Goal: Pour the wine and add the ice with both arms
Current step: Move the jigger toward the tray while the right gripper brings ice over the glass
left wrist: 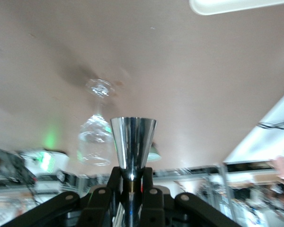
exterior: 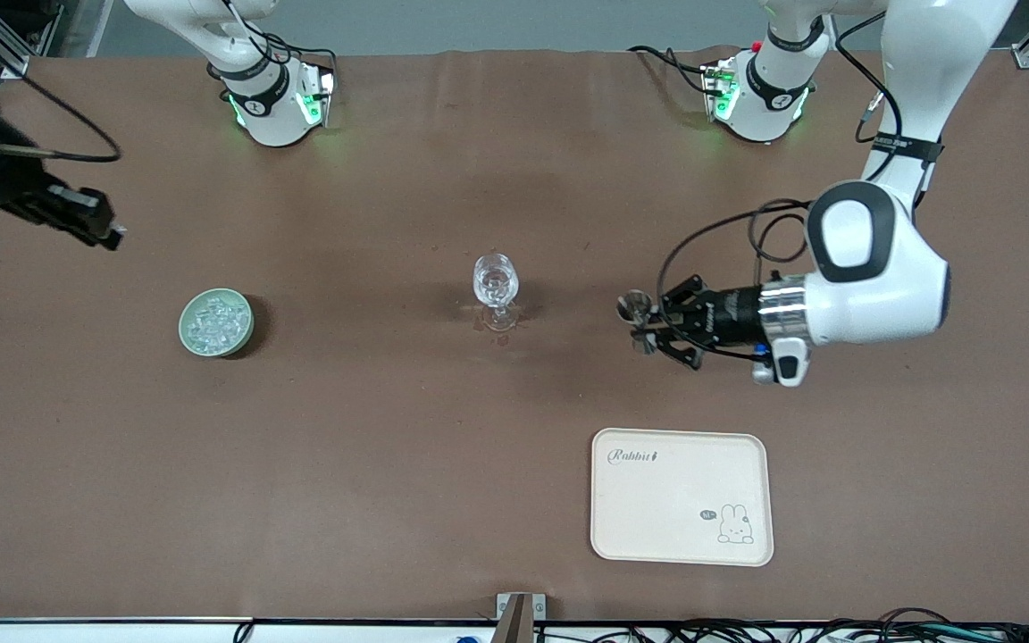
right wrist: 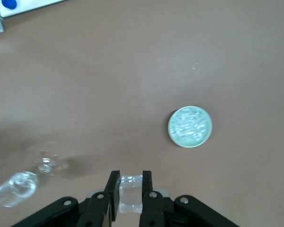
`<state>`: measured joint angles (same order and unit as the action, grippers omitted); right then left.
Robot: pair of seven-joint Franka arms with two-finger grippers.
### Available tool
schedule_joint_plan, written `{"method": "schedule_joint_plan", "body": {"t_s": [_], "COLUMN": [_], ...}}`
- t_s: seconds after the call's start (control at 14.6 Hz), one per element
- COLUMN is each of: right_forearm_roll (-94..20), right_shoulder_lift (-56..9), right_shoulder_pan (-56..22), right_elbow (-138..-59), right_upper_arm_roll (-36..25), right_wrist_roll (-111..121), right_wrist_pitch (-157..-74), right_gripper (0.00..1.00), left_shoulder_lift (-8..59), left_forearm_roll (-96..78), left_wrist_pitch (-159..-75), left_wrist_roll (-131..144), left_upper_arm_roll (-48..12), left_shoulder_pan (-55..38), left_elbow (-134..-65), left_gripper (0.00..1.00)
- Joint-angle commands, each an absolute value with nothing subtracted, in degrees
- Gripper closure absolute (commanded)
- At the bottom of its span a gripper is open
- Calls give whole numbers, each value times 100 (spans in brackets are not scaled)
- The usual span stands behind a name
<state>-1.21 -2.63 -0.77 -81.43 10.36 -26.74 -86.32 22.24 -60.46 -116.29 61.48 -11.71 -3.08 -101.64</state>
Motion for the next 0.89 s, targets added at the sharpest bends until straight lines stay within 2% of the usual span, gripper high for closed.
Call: {"method": "schedule_joint_plan", "body": {"t_s": [0.0, 0.27, 0.48, 0.82], "right_forearm_roll": [-97, 8, 438, 878], "right_shoulder_lift": [-535, -1141, -1572, -2109], "right_shoulder_pan": [-123, -360, -518, -1141], "right_elbow": [-8060, -8060, -8060, -8261], "right_upper_arm_roll": [1545, 2300, 2837, 2997], "right_wrist_roll": [-3706, -5383, -6291, -7249], "right_wrist_pitch": [-8876, -9666, -9966, -10467], "right_gripper": [100, 100, 100, 100], "left_shoulder_lift": [2977, 3847, 4550, 5070], "left_forearm_roll": [-6477, -6819, -7082, -7786], "left_wrist_pitch": [-11373, -11364, -11364, -11373], "left_wrist_roll": [6117, 6003, 5863, 5493], "left_upper_arm_roll": [-801, -361, -334, -88], "left_shoulder_pan": [-395, -396, -387, -413], "left_elbow": [-9398, -8686, -8009, -7753], "left_gripper": [100, 100, 100, 100]}}
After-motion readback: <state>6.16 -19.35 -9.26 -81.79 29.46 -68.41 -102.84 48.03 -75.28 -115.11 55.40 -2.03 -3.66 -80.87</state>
